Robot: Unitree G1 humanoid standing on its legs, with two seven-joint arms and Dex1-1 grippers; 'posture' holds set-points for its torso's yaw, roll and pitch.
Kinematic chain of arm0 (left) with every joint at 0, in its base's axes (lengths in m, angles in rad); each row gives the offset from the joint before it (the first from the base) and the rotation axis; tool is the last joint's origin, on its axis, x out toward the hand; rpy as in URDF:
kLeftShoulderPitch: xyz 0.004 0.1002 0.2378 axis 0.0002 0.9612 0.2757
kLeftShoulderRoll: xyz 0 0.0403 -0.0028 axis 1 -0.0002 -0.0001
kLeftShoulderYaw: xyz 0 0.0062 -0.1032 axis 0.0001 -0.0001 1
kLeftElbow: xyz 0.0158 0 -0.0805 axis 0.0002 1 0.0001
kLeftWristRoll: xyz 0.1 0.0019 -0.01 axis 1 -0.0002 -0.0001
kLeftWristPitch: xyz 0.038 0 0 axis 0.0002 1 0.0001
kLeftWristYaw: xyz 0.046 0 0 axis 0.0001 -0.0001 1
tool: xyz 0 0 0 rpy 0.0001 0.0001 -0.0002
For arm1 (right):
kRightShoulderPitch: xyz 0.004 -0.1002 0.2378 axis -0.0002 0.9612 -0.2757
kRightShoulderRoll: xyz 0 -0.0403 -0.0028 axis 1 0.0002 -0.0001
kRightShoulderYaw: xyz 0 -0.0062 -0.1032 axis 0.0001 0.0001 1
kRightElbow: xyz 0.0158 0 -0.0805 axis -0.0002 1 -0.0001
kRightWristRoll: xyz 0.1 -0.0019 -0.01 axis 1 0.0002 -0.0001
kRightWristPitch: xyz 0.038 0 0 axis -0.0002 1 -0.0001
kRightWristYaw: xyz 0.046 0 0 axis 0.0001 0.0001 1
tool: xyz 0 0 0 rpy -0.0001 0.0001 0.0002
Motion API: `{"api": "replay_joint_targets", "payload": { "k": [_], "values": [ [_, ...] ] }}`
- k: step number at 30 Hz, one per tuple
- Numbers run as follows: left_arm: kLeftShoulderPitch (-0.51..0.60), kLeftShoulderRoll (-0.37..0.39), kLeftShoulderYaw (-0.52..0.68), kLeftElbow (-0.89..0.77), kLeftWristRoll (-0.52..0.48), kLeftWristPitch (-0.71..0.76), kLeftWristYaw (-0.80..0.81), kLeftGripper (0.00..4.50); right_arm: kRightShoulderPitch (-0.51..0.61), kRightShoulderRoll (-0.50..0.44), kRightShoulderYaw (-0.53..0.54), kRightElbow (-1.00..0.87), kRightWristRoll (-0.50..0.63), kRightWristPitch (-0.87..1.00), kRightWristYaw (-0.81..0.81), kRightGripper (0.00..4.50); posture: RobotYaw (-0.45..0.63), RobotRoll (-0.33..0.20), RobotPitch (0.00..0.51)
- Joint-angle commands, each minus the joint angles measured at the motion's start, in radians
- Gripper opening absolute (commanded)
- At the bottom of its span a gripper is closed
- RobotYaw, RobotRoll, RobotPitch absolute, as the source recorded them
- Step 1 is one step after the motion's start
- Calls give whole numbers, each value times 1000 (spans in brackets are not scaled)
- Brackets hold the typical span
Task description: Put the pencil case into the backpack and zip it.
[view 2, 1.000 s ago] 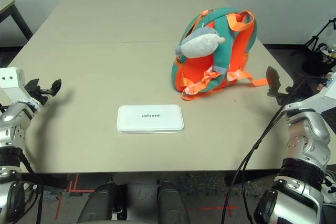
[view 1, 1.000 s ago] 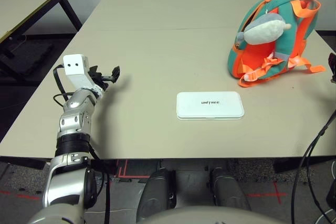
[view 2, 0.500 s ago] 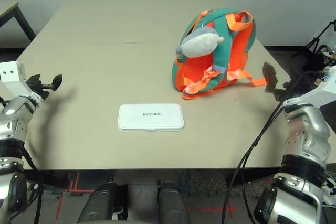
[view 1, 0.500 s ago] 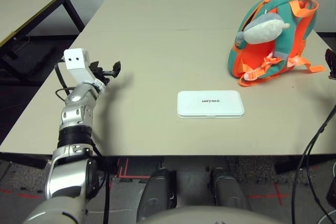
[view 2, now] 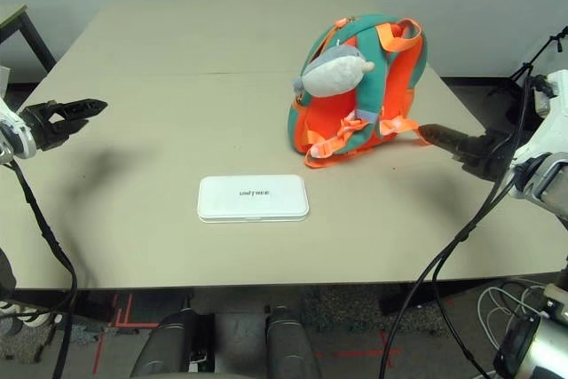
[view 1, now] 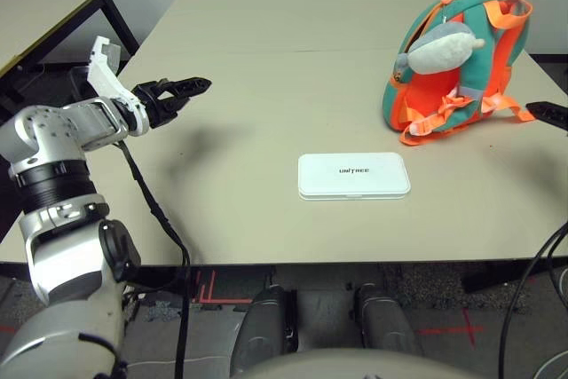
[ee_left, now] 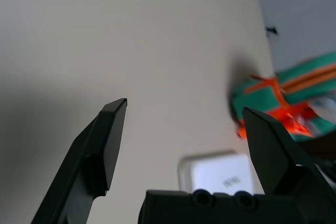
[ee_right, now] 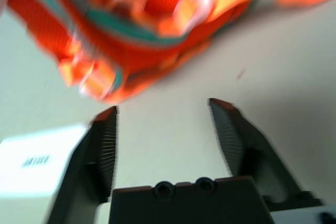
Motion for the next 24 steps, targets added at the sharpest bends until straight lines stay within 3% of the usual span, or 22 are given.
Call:
{"api": "replay_joint_targets", "payload": {
  "k": [1, 8, 24],
  "values": [
    [51, -44, -30, -48, -56, 59, -15, 4500, -3, 53, 39, -30, 65, 54, -37, 2216, -36, 0, 49],
    [102, -69, -101, -52, -172, 59, -7, 4500, -15, 129, 95, -14, 149, 54, -112, 46, -21, 0, 52],
    [153, -152, -114, -79, -237, 59, 80, 4500, -2, 100, 248, 13, 348, 54, -161, 46, 5, 0, 89]
  ]
}}
